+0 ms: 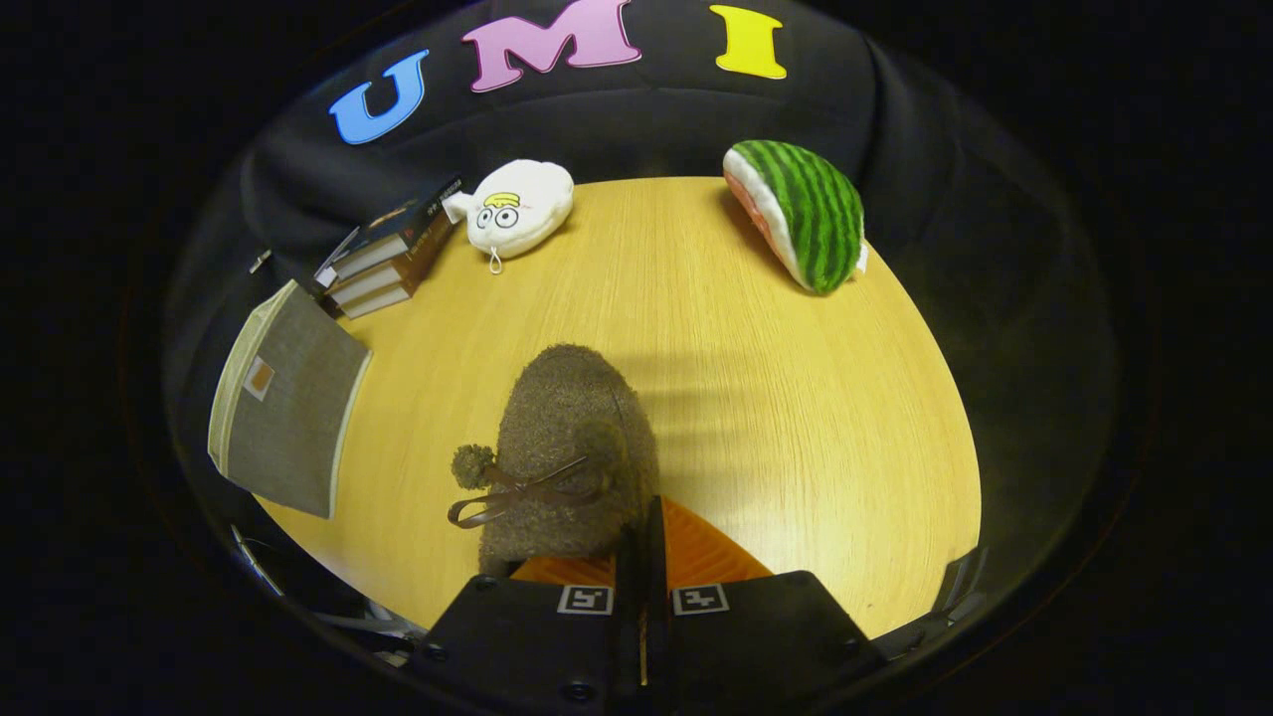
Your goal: Open the storage box then place both shoes into the box .Put the left shoe in first, then the right shoe, with the right side of both shoes facing outward in a uniform manner.
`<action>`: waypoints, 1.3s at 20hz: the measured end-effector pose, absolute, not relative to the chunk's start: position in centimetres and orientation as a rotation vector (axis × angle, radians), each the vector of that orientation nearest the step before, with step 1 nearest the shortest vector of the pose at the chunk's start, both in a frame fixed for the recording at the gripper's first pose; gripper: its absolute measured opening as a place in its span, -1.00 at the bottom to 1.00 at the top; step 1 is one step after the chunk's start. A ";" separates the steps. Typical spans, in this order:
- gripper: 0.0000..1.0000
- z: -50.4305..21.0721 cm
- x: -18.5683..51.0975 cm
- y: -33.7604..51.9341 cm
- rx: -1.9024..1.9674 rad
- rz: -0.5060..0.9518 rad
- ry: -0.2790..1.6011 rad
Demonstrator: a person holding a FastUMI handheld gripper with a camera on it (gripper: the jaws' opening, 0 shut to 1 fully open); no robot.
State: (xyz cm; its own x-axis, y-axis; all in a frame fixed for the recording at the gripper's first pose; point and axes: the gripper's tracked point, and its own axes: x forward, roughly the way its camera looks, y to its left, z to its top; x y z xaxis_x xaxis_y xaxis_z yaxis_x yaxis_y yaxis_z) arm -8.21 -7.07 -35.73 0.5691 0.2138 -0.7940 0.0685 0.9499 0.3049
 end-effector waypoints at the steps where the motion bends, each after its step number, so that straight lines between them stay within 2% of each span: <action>1: -0.86 -34.5 -7.9 -6.7 0.328 0.090 0.953; 17: -0.86 -16.5 -2.1 9.2 0.367 0.263 0.748; 26: -0.86 -14.0 -1.0 20.8 0.451 0.282 0.851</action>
